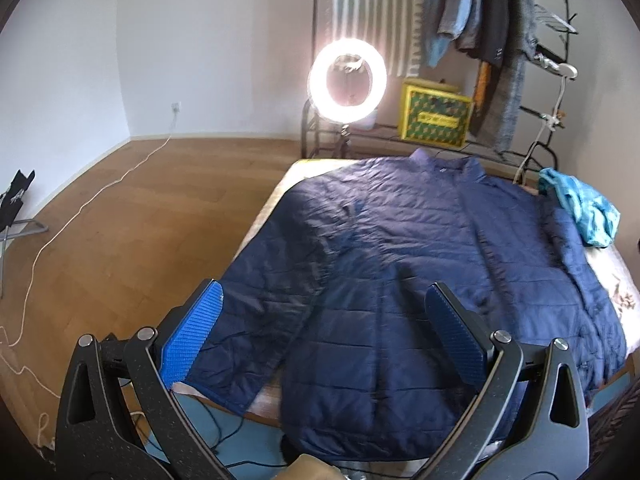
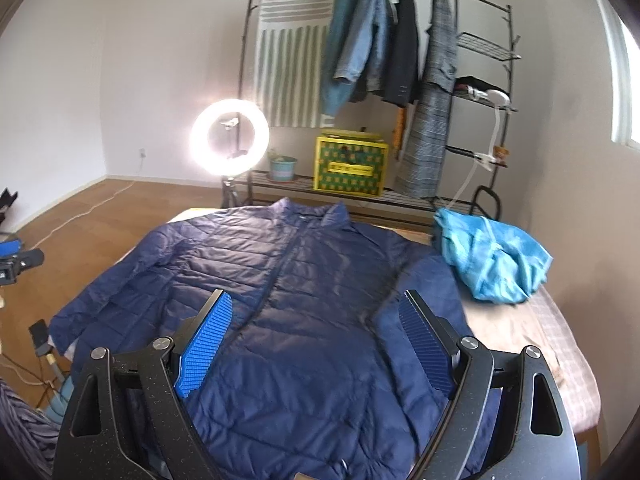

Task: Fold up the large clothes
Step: 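Reach the left tool to the jacket sleeve cuff and grasp it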

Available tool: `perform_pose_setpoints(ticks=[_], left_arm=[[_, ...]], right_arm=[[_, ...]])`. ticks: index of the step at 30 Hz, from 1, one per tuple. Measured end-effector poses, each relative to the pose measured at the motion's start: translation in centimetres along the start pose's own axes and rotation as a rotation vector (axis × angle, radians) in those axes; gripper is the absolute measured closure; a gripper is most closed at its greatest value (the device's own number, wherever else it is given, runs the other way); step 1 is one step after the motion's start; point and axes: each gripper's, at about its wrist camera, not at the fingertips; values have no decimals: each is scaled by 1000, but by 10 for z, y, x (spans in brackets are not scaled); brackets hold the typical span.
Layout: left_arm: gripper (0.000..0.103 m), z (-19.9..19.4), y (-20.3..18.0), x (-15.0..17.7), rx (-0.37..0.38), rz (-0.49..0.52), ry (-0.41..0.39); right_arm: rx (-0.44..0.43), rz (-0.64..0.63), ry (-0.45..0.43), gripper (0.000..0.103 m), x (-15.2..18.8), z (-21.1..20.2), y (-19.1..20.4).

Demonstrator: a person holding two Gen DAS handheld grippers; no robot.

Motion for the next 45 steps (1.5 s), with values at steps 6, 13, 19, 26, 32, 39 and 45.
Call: perform_pose_setpoints(ticks=[6,13,19,26,32,39,45], left_arm=[[7,46,66,-4,31,-182,124],[12,98,160,11,12,-448,270],[12,126,228,40,-32,-659,353],[12,156,258,75,-80,-767,473],[32,168,258,81,-72,-784,508],[55,177,243,81,-56,-747,557],[97,164,230,66,-87,-683,490]], right_arm=[[-96,-13,-18,17,-15,37,11],[-208,-18,-51,17,-9,75,28],[-266,-81,-28,18,0,79,44],[-273,-112,-36,18,0,79,54],[-272,-115,-35,18,1,79,55],[-260,-107,-35,18,2,77,52],[-247,-95,-35,18,2,75,45]])
Point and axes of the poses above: each gripper's, at about its wrist camera, not at the fingertips, and z roughly the way its jaws point, y to its left, x to its underside, and after that the axes turned 10 degrees about -z, right-handed
